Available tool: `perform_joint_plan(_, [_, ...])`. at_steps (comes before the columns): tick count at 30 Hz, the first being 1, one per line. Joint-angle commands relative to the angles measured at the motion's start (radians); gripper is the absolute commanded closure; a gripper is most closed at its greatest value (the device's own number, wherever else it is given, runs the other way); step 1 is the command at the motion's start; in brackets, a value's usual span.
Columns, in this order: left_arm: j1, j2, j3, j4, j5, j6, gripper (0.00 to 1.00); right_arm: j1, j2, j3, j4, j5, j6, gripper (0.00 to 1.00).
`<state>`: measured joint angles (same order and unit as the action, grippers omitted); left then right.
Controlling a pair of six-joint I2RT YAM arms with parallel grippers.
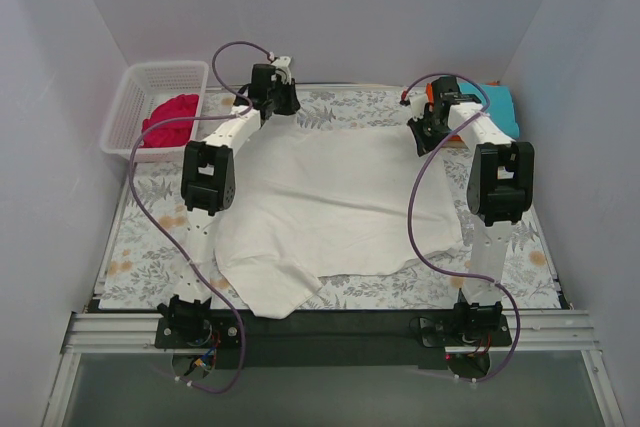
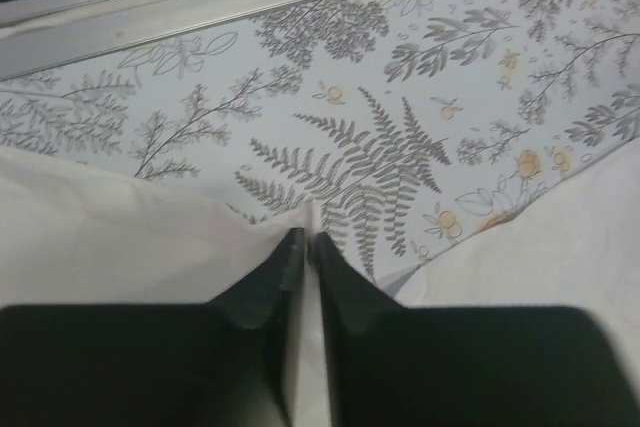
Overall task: Fold and stack the t-shirts
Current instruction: Flatten the tshirt out
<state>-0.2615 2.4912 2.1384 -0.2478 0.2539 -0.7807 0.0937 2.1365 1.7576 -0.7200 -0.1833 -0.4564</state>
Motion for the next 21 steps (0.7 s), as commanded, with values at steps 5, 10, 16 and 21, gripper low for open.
perform_joint_plan(5, [-0.013,0.037,0.038,0.128,0.074,0.009,0.53,-0.005,-0.029,-0.018,0.019,-0.012,-0.016,0.92])
perform_joint_plan(10, [-0.001,-0.119,-0.087,0.119,0.067,-0.002,0.48,-0.005,-0.052,-0.029,0.017,-0.013,-0.022,0.92])
perform_joint_plan(16, [0.034,-0.382,-0.374,0.104,0.016,0.007,0.53,-0.005,-0.046,-0.041,0.021,-0.019,-0.022,0.92])
perform_joint_plan(21, [0.065,-0.417,-0.478,-0.023,-0.053,0.006,0.59,-0.003,-0.015,-0.033,0.024,-0.021,-0.011,0.92])
